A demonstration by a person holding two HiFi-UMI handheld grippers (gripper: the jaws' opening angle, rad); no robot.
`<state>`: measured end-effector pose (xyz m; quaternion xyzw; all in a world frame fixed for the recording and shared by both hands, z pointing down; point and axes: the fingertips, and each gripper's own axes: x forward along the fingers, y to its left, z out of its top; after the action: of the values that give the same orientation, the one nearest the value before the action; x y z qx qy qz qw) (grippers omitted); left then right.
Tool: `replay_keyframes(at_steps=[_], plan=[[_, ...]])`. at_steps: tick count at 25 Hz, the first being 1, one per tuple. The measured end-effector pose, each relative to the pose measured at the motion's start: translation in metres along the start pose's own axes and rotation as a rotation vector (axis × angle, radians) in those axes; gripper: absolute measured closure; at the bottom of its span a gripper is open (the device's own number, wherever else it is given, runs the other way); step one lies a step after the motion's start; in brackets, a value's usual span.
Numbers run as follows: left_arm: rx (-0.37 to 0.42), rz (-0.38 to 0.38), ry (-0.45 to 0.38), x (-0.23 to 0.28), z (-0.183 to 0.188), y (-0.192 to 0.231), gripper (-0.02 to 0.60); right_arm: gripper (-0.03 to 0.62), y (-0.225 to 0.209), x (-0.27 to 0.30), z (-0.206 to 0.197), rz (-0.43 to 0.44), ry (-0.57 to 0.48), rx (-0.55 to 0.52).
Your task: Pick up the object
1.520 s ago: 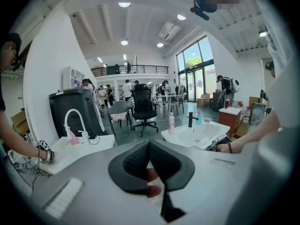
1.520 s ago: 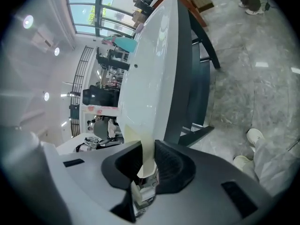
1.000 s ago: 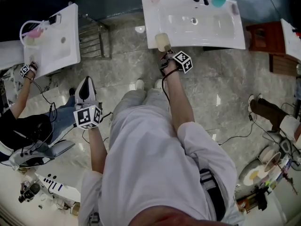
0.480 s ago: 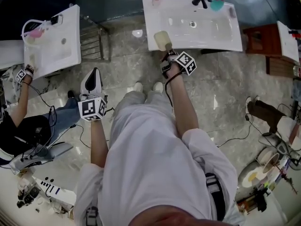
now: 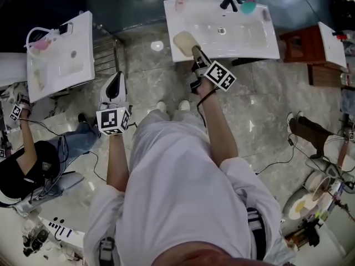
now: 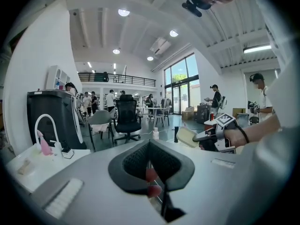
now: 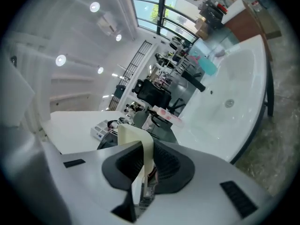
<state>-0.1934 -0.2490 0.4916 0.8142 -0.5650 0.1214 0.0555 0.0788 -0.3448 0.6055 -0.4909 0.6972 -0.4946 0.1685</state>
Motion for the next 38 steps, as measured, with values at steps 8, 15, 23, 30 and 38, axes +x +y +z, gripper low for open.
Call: replay_keyframes(at_steps=[8,15,23,30,38], plan=[[0.013,-0.059,-0.066,0.012,0.025,-0.014,0.581,0.542,0.067,-0.029,0.026,0.064,-0.057,-0.250],[0.008,-0.105,-0.133,0.019,0.049,-0.019,0.581,0.542,0.127,-0.055,0.047,0.101,-0.133,-0.459],[0.002,-0.159,-0.202,0.025,0.078,-0.026,0.581,0.542,0.177,-0.079,0.060,0.120,-0.206,-0.667],[-0.028,-0.192,-0.266,0.014,0.109,-0.030,0.581,0.543,0.213,-0.099,0.058,0.127,-0.251,-0.817],[-0.033,-0.216,-0.313,0.001,0.132,-0.040,0.581,0.542,0.243,-0.116,0.054,0.131,-0.276,-0.973]])
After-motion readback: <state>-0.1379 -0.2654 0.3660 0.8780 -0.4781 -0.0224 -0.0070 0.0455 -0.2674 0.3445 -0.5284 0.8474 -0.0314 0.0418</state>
